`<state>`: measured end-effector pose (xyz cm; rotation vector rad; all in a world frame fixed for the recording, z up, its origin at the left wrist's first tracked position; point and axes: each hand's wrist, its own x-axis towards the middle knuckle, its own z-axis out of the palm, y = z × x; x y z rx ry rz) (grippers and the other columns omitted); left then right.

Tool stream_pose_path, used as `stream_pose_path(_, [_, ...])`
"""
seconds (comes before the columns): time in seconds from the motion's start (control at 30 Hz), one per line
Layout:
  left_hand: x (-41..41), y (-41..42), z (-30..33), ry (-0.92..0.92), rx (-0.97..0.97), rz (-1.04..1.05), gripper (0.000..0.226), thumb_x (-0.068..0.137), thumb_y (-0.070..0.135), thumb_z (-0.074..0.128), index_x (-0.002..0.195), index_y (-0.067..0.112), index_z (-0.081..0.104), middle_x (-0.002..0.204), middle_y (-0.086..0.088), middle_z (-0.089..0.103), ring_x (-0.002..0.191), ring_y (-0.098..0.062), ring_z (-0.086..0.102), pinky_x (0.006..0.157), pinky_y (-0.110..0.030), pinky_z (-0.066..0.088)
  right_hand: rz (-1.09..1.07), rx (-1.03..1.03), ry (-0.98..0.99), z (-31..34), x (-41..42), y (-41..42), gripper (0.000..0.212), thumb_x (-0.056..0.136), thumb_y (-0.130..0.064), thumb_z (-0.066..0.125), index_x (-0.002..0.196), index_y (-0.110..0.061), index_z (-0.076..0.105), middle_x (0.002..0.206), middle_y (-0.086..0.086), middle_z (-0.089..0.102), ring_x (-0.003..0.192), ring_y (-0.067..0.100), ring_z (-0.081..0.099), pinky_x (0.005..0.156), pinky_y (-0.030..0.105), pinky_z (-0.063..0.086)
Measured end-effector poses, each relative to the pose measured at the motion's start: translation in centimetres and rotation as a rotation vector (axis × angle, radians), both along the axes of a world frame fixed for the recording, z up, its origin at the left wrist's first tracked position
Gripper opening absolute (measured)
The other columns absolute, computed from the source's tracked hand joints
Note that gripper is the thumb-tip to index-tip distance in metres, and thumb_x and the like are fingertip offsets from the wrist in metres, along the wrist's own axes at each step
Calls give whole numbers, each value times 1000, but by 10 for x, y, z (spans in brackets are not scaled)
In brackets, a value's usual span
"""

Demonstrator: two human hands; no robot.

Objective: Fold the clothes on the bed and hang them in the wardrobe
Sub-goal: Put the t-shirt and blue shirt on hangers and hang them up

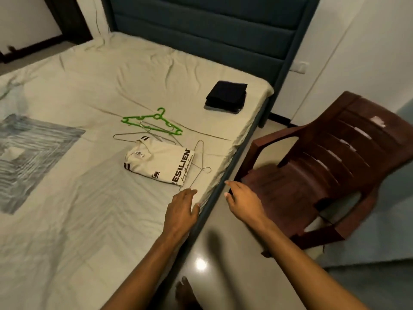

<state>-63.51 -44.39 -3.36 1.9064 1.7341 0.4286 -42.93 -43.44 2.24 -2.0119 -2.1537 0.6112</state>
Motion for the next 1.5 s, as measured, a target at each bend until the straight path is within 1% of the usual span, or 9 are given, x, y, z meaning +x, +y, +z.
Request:
stream_pose_path(0.53, [-38,132,-149,-8,-310,202,37,101,25,51,136,14,54,132,-9,59,121,-28,53,99,-38,42,-354,-513,268,-165,-49,162,44,97,-31,56,137,-12,54,132,15,59,120,31,56,98,35,46])
stream_pose_path(0.7, [-68,165,-181,6,-285,229,38,98,20,56,135,11,56,136,-11,57,124,-31,52,102,-42,41,-518,-630,390,-217,-96,172,28,88,-37,68,101,-14,63,109,14,67,98,33,67,87,46,57])
stream_pose_path(0.83, [-96,184,-202,-17,-270,268,42,95,17,59,135,10,55,138,-14,55,125,-34,52,103,-43,41,-583,-749,429,-243,-142,174,61,87,-47,67,130,-9,46,123,13,57,109,31,62,89,41,56])
stream_pose_path(1.0, [-134,199,-229,-138,-254,381,46,94,17,61,139,10,53,138,-14,56,123,-31,56,104,-42,43,-722,-638,288,-279,-196,183,93,83,-48,73,148,-7,21,146,17,33,127,38,48,95,45,47])
stream_pose_path(1.13, [-159,204,-251,-208,-267,445,42,95,23,60,136,15,55,133,-11,61,115,-28,60,101,-42,47,-833,-449,267,-299,-212,191,65,90,-27,69,139,-10,30,130,13,52,113,36,58,83,39,49])
stream_pose_path(1.2, [-167,204,-256,-240,-262,467,40,96,25,60,135,15,57,132,-9,62,116,-25,59,101,-43,48,-919,-442,391,-305,-205,197,42,91,-22,65,127,-11,45,118,11,62,104,34,63,75,33,47])
stream_pose_path(1.3, [-172,206,-255,-314,-273,522,34,96,22,60,129,16,60,127,-6,64,113,-20,59,101,-41,48,-997,-437,787,-308,-188,198,7,94,-21,59,95,-15,62,82,8,68,65,22,62,61,33,54])
stream_pose_path(1.37, [-174,211,-252,-369,-290,561,29,96,22,60,124,17,63,122,-5,66,110,-20,59,99,-38,48,-995,-453,1026,-305,-181,193,18,101,-24,52,91,-13,62,64,4,60,50,15,52,51,28,49])
stream_pose_path(1.5, [-181,222,-250,-446,-281,608,27,93,30,62,118,23,66,115,-3,69,111,-25,62,100,-44,50,-1079,-381,1212,-301,-180,181,29,106,-30,43,94,-14,63,73,4,57,49,14,53,46,23,46])
